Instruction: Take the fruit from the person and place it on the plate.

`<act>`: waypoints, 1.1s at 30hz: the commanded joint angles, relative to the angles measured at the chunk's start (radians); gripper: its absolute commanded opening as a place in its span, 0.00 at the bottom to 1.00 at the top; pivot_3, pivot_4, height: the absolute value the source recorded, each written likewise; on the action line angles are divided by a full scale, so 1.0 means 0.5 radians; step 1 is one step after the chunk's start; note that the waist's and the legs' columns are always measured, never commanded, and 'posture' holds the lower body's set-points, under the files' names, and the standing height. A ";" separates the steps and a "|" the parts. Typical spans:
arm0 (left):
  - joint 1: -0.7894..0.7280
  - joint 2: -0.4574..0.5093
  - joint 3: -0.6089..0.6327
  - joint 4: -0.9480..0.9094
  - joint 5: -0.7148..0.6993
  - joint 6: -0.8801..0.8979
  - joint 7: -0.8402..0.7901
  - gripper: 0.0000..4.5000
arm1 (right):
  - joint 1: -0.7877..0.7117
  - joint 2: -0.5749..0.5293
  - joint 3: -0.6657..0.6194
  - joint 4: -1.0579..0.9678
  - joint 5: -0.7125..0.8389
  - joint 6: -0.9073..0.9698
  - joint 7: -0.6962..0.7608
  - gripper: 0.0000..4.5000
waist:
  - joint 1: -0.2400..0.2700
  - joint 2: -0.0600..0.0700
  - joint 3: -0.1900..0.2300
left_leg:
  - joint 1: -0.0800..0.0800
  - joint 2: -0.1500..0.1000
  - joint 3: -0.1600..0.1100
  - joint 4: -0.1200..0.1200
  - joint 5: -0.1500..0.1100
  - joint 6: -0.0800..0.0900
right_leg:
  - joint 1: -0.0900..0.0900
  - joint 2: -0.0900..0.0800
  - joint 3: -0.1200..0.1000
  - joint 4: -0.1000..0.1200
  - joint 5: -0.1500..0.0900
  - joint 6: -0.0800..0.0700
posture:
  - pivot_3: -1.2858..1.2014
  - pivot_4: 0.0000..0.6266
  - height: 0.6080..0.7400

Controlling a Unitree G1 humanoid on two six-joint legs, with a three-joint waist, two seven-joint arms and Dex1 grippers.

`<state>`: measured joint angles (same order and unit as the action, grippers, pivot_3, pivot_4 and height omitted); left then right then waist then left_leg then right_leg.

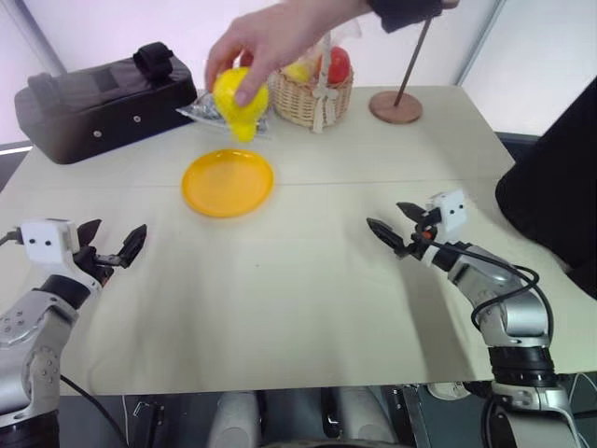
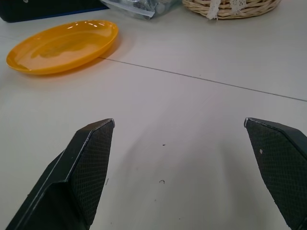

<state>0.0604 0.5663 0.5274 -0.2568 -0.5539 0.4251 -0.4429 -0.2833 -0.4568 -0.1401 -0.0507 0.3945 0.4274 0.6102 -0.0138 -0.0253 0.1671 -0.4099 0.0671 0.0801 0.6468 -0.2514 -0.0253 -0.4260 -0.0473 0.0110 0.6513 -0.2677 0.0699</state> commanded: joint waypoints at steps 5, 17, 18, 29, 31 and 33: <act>-0.039 0.017 0.005 -0.025 0.019 -0.031 -0.005 1.00 | -0.047 0.011 -0.006 -0.035 -0.019 -0.060 -0.017 0.98 | 0.000 0.000 0.000 | 0.000 0.000 0.000 0.000 0.000 0.000 | 0.000 0.000 0.000 0.000 0.000 0.000 | 0.52 0.24 1.00; -0.083 0.095 0.000 0.018 0.008 0.000 -0.094 1.00 | -0.191 -0.495 -0.090 -0.706 0.751 0.751 0.469 0.98 | 0.001 -0.001 0.000 | 0.000 0.000 -0.001 0.000 0.000 0.000 | 0.000 0.000 -0.001 0.000 -0.001 -0.001 | 0.52 0.24 1.00; -0.102 0.119 -0.010 0.019 -0.018 0.020 -0.133 1.00 | -0.219 -0.522 -0.090 -0.732 0.783 0.780 0.471 0.98 | 0.001 -0.001 0.000 | 0.000 0.000 -0.002 0.000 0.000 0.000 | 0.000 0.000 -0.001 0.000 -0.002 -0.003 | 0.52 0.24 1.00; -0.709 0.253 -0.340 -0.112 -0.460 0.470 -0.412 1.00 | -0.399 -0.443 -0.009 -0.755 0.792 0.790 0.346 0.98 | 0.004 -0.002 0.000 | -0.002 -0.001 -0.001 0.001 0.000 0.000 | 0.000 -0.001 -0.001 -0.002 0.000 0.000 | 0.52 0.24 1.00; -0.825 0.204 -0.399 -0.031 -0.426 0.444 -0.395 1.00 | -0.402 -0.427 -0.002 -0.756 0.784 0.783 0.327 0.98 | 0.005 -0.002 -0.001 | -0.002 -0.001 -0.001 0.001 0.000 0.000 | 0.000 0.000 -0.001 -0.002 0.000 0.000 | 0.52 0.24 1.00; -0.911 0.166 -0.460 0.055 -0.366 0.402 -0.399 1.00 | -0.398 -0.415 0.001 -0.765 0.782 0.779 0.308 0.98 | -0.004 -0.002 0.000 | -0.002 -0.001 -0.001 0.001 0.000 0.000 | 0.000 0.000 0.000 -0.002 0.001 0.001 | 0.52 0.24 1.00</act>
<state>-0.3792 0.6524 0.3092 -0.2510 -0.7609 0.6481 -0.6453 -0.4657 -0.6691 -0.1255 -0.4013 0.7712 0.8335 0.7724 -0.0157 -0.0262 0.1669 -0.4106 0.0667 0.0795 0.6472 -0.2514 -0.0252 -0.4259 -0.0465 0.0109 0.6503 -0.2672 0.0708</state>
